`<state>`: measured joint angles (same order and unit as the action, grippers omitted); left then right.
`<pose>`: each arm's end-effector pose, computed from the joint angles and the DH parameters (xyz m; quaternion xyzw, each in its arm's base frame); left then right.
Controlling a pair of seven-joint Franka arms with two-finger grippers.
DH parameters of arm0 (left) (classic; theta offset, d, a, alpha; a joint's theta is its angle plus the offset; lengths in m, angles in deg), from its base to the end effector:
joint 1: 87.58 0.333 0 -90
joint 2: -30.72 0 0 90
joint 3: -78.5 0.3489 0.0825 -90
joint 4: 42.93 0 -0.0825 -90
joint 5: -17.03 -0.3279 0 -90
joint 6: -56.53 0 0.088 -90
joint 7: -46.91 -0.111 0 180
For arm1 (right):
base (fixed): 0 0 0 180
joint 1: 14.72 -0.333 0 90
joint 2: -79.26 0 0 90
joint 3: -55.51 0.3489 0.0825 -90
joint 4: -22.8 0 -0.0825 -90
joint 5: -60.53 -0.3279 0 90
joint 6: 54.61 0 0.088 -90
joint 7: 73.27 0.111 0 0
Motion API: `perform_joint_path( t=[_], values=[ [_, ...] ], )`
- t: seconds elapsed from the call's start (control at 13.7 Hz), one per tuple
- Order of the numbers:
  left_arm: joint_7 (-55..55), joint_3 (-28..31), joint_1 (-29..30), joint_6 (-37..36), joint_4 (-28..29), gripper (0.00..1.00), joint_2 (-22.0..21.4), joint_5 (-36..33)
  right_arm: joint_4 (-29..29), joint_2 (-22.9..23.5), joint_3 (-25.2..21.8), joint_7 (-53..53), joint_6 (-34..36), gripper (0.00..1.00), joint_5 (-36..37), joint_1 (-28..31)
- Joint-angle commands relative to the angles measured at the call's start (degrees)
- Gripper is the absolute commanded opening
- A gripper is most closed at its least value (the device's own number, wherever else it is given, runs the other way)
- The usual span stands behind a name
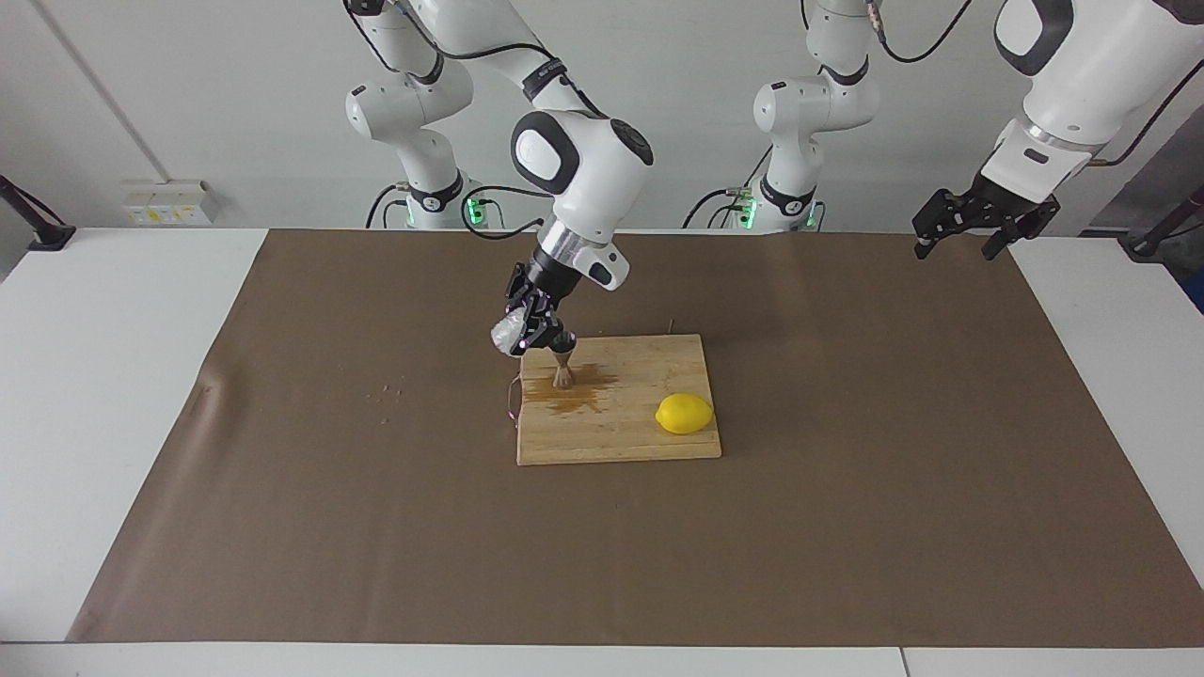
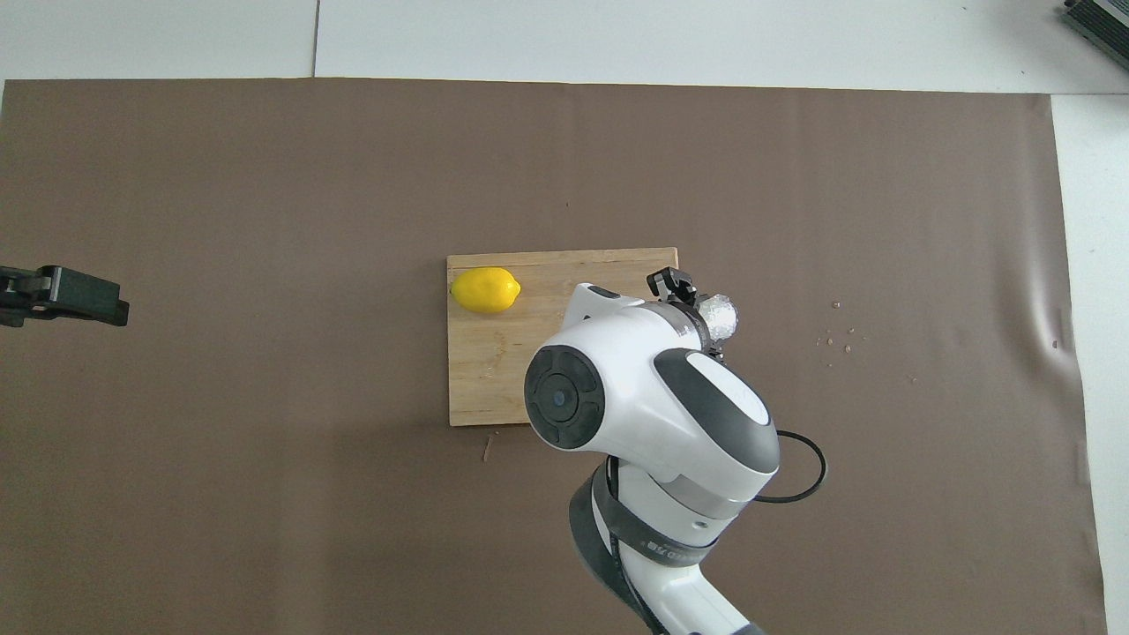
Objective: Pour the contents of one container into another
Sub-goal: 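Tilt the white cup with the right gripper to pour into the metal cup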
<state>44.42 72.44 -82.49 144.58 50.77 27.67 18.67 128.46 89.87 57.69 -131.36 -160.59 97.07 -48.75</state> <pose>0.4755 -0.0130 0.6496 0.9992 -0.0302 -0.0227 0.0118 0.4734 0.2840 0.4789 0.5611 0.7710 -0.1381 0.2677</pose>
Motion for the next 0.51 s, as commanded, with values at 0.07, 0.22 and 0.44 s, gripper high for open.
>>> perform_joint_path(
  t=[0.07, 0.22, 0.44],
  values=[
    [-0.4, -0.3, 0.4, 2.0, 0.6, 1.00, -1.0, -1.1, -0.5, 0.2, 0.4, 5.2, 2.3, 0.00, 4.8, -2.3],
    [-0.7, -0.2, 0.7, 2.6, 0.4, 1.00, -1.1, -1.0, -0.5, 0.5, 0.3, 6.4, 2.4, 0.00, 7.1, -3.3],
    [-0.2, -0.2, 0.1, 1.9, -2.6, 1.00, -0.5, -1.2, -0.5, 1.1, 0.4, 7.6, 2.5, 0.00, 10.1, -4.1]
  ],
)
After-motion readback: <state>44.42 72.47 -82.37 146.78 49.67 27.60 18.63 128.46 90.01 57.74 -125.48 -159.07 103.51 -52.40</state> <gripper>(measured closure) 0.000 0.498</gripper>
